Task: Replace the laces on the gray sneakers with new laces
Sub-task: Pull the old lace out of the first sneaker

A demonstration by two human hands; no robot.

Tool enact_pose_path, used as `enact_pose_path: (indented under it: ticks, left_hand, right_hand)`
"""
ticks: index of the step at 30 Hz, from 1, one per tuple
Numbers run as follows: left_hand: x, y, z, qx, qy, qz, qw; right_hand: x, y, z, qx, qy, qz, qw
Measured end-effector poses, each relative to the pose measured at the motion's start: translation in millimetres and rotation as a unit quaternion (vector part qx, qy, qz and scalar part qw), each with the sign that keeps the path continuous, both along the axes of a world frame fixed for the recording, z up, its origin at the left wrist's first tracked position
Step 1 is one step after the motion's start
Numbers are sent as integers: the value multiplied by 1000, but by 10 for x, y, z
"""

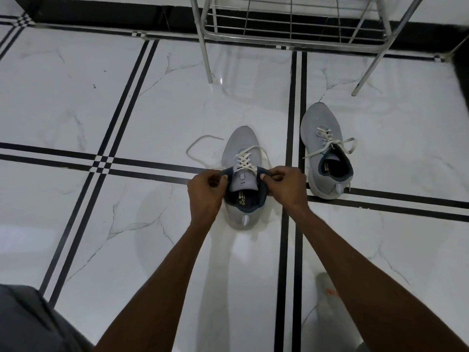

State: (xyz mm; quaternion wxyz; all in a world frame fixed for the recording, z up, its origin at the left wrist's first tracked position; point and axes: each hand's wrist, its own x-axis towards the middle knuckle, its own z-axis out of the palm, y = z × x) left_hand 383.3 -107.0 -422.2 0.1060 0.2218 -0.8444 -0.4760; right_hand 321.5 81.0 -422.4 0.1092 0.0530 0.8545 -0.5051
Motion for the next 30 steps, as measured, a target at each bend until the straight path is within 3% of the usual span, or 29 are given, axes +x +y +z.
enact_pose_path:
  ticks: [2,4,7,11,17,19,21,22,24,27,30]
  left_hand:
    - [19,0,-24,-6,-6,28,1000]
    - [31,55,-8,-17,-4,27,999]
    - [-57,151,98,-91,29,-63,993]
    - [-310,270,136,-174,32,-213,961]
    - [-377,249,76,-239,34,-239,940]
    - [-346,237,64,-201,32,-189,961]
    - [-318,144,83,-96,14,-46,994]
    - [-307,57,61,-51,5,16,999]
    - [-249,-51,50,-17,-9,45,999]
    - [-195,40,185,-34,57,-64,996]
    - [-218,186,199,-142,46,-198,969]
  right_hand:
    - [-15,52,-7,-47,-63,-23,997]
    - [-14,35,1,-28,-47,4,998]
    - [7,-16,38,6,-14,63,998]
    - [-2,-9,50,23,7,66,998]
    - [-17,4,40,15,-34,41,998]
    - [-17,5,54,21,-40,41,998]
    - [-35,19,58,20,-46,32,998]
    - [-41,24,60,16,-52,29,998]
    - [-35,6,77,7,-59,33,998]
    - [-23,-49,120,1,-54,41,998]
    - [-6,-84,131,-2,-45,36,998]
